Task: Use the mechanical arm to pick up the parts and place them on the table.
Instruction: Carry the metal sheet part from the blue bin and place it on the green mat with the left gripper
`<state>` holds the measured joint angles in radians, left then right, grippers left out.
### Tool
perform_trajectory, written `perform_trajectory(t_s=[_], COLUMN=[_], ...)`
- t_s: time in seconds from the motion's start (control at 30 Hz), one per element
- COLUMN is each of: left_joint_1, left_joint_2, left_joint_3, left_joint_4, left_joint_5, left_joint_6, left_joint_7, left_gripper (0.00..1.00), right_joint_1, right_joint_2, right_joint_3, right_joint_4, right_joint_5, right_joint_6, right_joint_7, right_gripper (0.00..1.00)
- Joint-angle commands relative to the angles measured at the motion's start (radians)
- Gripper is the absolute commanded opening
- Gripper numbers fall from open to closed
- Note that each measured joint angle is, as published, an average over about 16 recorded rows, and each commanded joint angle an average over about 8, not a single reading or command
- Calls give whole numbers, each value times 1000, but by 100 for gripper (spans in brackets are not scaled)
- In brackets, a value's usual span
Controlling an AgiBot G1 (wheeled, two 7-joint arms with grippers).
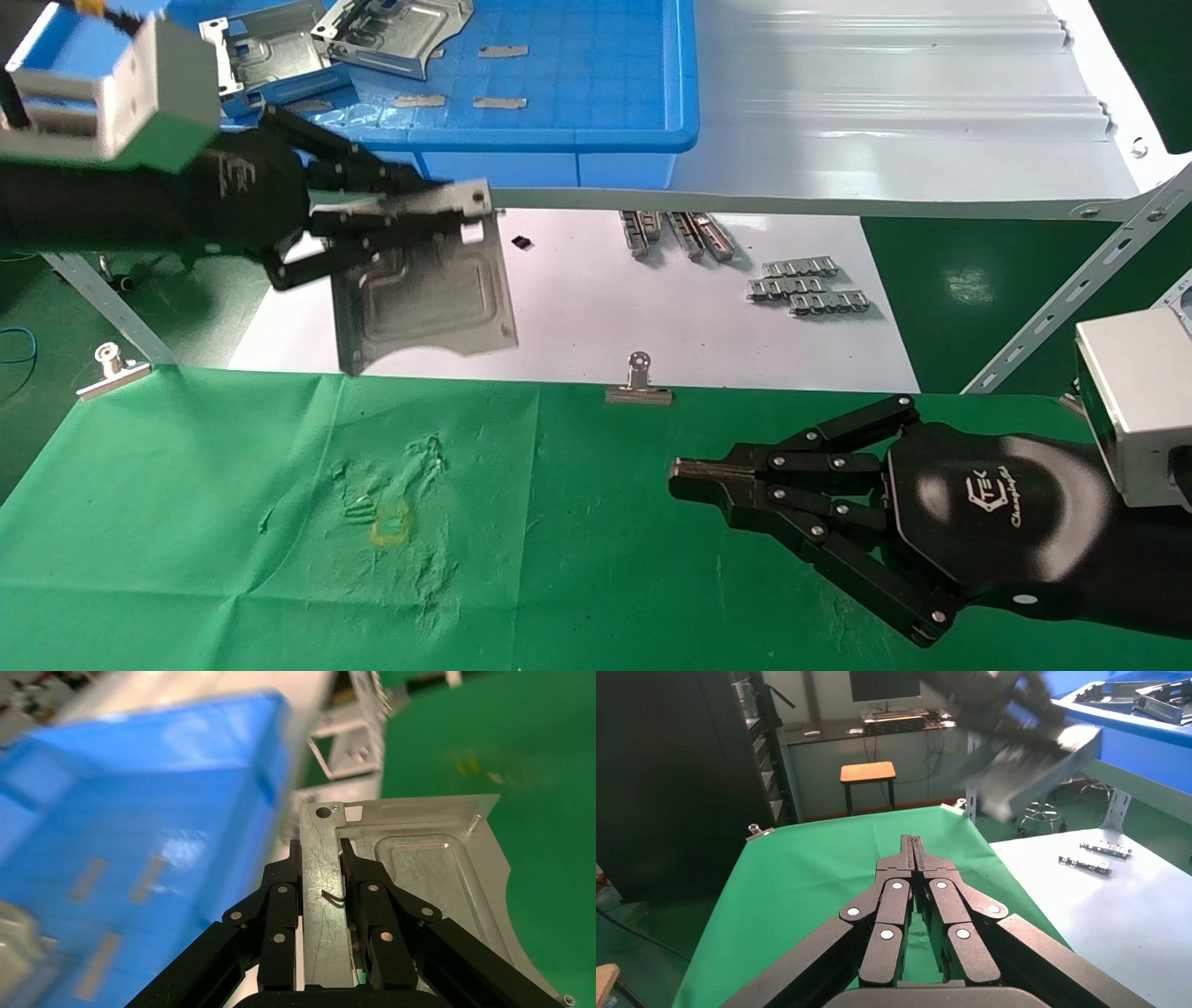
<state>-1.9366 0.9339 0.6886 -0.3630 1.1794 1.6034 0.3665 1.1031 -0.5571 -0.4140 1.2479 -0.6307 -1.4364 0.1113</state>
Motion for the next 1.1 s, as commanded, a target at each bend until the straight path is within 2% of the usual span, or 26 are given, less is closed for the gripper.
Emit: perform_trajectory(t_s=[0.03, 0.23, 0.5, 0.73, 1.1], left_joint_1=[39, 135, 222, 247, 252], left_joint_2=[-26, -85, -95, -70, -3], left_joint_3=[25, 130, 251, 309, 317], left_joint_4=[-54, -157, -184, -95, 84], left_joint_5=[-21, -60, -80, -72, -54], left_joint_6=[2, -7, -11, -43, -95], left_joint_7=[22, 60, 133, 217, 355], left_gripper=[0, 0, 0, 0, 0], right_joint_1=[0, 0, 0, 0, 0], right_joint_2=[0, 0, 0, 0, 0], right_joint_3=[0, 0, 0, 0, 0], right_joint_4=[0, 0, 0, 0, 0], right_joint_5=[0, 0, 0, 0, 0], right_joint_6=[0, 0, 0, 0, 0], right_joint_7=[0, 0, 0, 0, 0], right_gripper=[0, 0, 0, 0, 0])
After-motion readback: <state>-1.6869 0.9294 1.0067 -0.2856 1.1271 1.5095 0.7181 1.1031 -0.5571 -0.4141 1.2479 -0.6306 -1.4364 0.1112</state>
